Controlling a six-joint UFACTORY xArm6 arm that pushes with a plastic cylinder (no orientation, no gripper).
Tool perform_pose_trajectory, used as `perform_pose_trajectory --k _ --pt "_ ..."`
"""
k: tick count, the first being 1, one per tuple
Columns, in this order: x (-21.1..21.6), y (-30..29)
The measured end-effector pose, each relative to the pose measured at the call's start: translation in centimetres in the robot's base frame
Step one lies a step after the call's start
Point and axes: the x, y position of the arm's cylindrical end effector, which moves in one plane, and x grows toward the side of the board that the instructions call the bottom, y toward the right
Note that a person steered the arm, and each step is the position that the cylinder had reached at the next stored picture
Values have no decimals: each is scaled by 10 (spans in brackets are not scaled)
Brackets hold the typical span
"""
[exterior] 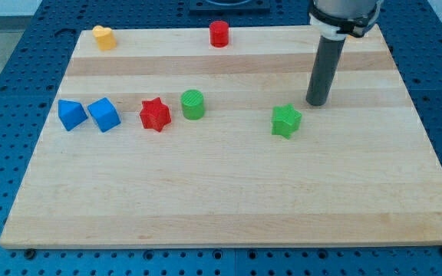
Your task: Push the green star towards the center of the right
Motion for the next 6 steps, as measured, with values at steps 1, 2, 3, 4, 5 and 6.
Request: perform_pose_trajectory --k 1,2,3,4,5,6 --pt "1 -15" --pt "1 -47" --pt "24 -92" --pt "55 -115" --pt "55 -72" --pt "45 -10"
